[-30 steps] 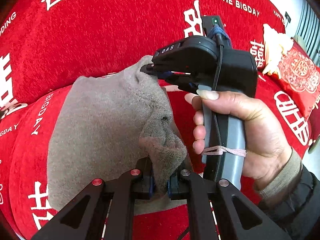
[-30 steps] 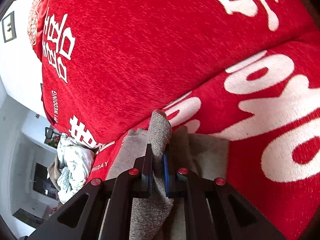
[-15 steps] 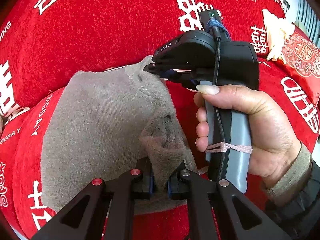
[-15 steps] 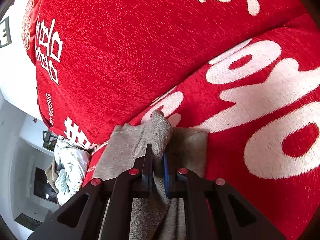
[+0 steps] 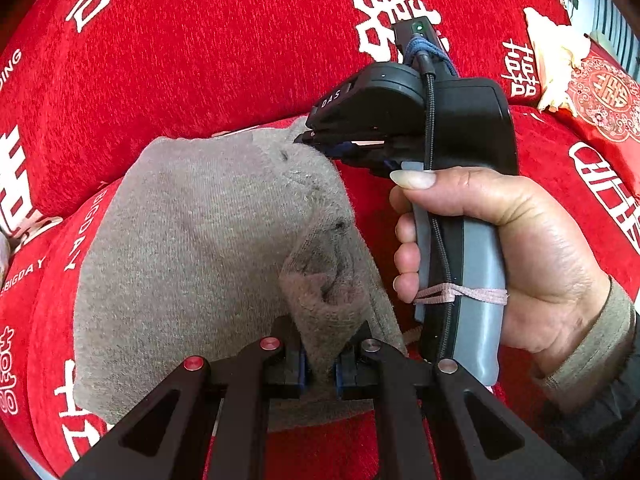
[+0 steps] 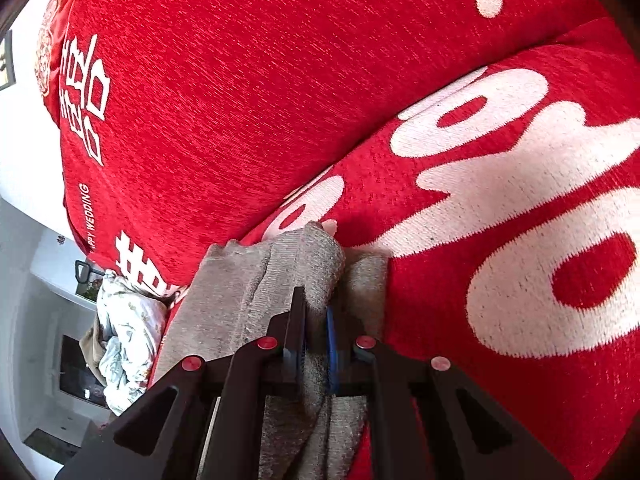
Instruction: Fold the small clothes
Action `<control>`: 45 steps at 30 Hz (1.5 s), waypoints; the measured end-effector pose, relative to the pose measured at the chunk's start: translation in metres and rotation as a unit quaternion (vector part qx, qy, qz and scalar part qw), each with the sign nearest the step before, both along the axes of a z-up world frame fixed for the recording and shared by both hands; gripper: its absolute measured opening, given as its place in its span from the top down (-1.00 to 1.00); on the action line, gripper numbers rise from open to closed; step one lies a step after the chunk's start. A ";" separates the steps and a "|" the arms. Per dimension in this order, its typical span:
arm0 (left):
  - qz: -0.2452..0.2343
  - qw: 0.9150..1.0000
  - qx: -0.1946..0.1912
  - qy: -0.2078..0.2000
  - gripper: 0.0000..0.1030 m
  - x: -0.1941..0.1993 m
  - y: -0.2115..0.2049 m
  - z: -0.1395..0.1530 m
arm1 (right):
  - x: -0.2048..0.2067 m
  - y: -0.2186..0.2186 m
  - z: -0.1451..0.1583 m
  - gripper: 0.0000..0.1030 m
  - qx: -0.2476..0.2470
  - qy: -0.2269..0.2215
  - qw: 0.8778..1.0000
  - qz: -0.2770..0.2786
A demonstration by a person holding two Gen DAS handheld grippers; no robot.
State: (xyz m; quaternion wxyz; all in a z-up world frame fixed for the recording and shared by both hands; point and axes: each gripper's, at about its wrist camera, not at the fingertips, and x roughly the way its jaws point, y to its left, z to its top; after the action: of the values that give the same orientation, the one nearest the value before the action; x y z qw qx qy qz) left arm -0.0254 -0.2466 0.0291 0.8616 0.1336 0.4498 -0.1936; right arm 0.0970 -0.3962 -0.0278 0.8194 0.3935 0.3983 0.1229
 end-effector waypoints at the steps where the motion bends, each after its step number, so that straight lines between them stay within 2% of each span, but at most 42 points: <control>1: 0.000 1.000 0.000 0.000 0.81 0.000 0.000 0.000 | 0.000 0.000 0.000 0.82 -0.002 0.001 1.000 0.000; 3: -0.002 1.000 -0.006 0.002 0.80 0.000 0.001 0.000 | 0.000 0.003 0.003 0.82 -0.016 0.001 1.000 0.001; 4: -0.002 1.000 -0.008 0.003 0.79 0.000 0.003 0.001 | -0.001 0.004 0.005 0.72 -0.020 0.001 1.000 0.000; 5: -0.001 1.000 -0.007 0.005 0.48 0.000 0.004 0.003 | -0.002 0.004 0.008 0.70 -0.027 0.004 1.000 -0.003; 6: -0.009 1.000 -0.019 0.018 0.17 -0.001 0.007 0.005 | -0.005 0.004 0.011 0.45 -0.034 0.008 0.999 -0.006; 7: -0.014 0.999 -0.033 0.028 -0.50 -0.001 0.010 0.007 | -0.008 0.004 0.015 0.03 -0.039 0.011 0.999 -0.009; 8: -0.006 0.999 -0.039 0.019 -0.60 -0.004 0.016 0.012 | -0.013 0.003 0.019 -0.22 -0.047 0.012 0.999 -0.012; 9: -0.001 0.999 -0.045 0.000 -0.60 -0.009 0.023 0.019 | -0.020 0.003 0.026 -0.59 -0.057 0.008 0.998 -0.019; 10: -0.012 0.999 -0.049 -0.006 -0.60 -0.014 0.028 0.025 | -0.029 0.003 0.034 -0.66 -0.067 -0.006 0.997 -0.027; 12: -0.031 0.998 -0.058 -0.010 -0.60 -0.022 0.042 0.035 | -0.050 0.008 0.052 -0.66 -0.074 -0.040 0.996 -0.013; 15: -0.014 0.997 -0.064 -0.037 -0.60 -0.029 0.076 0.047 | -0.079 0.017 0.062 -0.66 -0.043 -0.053 0.998 0.015; 18: 0.023 0.997 -0.050 -0.052 -0.60 -0.026 0.120 0.046 | -0.106 0.025 0.053 -0.66 0.015 -0.042 0.999 0.031; 20: 0.044 0.997 -0.046 -0.037 -0.60 -0.022 0.147 0.035 | -0.123 0.036 0.042 -0.66 0.040 -0.033 0.998 0.035; 24: 0.050 0.998 -0.047 -0.007 -0.60 -0.019 0.166 0.015 | -0.145 0.055 0.030 -0.65 -0.002 -0.035 0.999 0.023; 26: 0.055 0.998 -0.025 -0.023 -0.60 -0.019 0.160 0.008 | -0.146 0.063 0.028 -0.48 -0.032 -0.034 0.999 0.025; 27: 0.064 0.997 -0.012 -0.030 -0.60 -0.015 0.158 0.004 | -0.146 0.069 0.030 -0.06 -0.059 -0.034 0.997 0.030; 28: 0.075 0.997 -0.009 -0.032 -0.60 -0.010 0.157 0.003 | -0.146 0.073 0.031 0.48 -0.087 -0.027 0.995 0.037; 29: 0.091 0.995 -0.013 -0.032 -0.60 -0.004 0.159 0.002 | -0.145 0.073 0.033 0.55 -0.105 -0.019 0.994 0.038; 31: 0.139 0.989 -0.039 -0.018 -0.60 0.009 0.173 0.002 | -0.150 0.067 0.040 0.67 -0.094 -0.026 0.995 0.034; 34: 0.194 0.977 -0.077 0.037 -0.61 0.022 0.203 -0.014 | -0.159 0.059 0.045 0.70 -0.115 -0.034 0.993 0.020; 35: 0.200 0.973 -0.096 0.068 -0.61 0.025 0.212 -0.025 | -0.160 0.058 0.040 0.70 -0.115 -0.025 0.993 0.021; 36: 0.196 0.974 -0.099 0.058 -0.61 0.021 0.214 -0.025 | -0.160 0.059 0.030 0.71 -0.113 -0.012 0.993 0.025; 38: 0.179 0.981 -0.068 0.039 -0.61 0.012 0.206 -0.022 | -0.164 0.061 0.019 0.71 -0.119 -0.013 0.993 0.021; 41: 0.155 0.983 -0.085 0.056 -0.61 0.004 0.211 -0.016 | -0.165 0.056 0.025 0.55 -0.096 -0.013 0.995 0.016; 42: 0.138 0.983 -0.106 0.064 -0.61 -0.002 0.215 -0.007 | -0.169 0.054 0.032 0.36 -0.105 -0.012 0.994 0.012; 43: 0.126 0.983 -0.118 0.061 -0.61 -0.006 0.218 0.001 | -0.171 0.054 0.040 0.09 -0.119 -0.017 0.993 0.010; 44: 0.112 0.984 -0.130 0.046 -0.61 -0.009 0.221 0.014 | -0.175 0.055 0.051 -0.06 -0.137 -0.032 0.990 0.006; 45: 0.104 0.984 -0.138 0.032 -0.61 -0.009 0.222 0.026 | -0.178 0.055 0.062 -0.36 -0.155 -0.055 0.986 0.001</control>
State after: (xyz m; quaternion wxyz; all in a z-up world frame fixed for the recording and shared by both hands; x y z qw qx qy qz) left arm -0.0346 -0.0249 0.0552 0.8725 -0.0401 0.4575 -0.1669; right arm -0.0815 -0.3413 0.0345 0.8911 0.2540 0.3671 0.0816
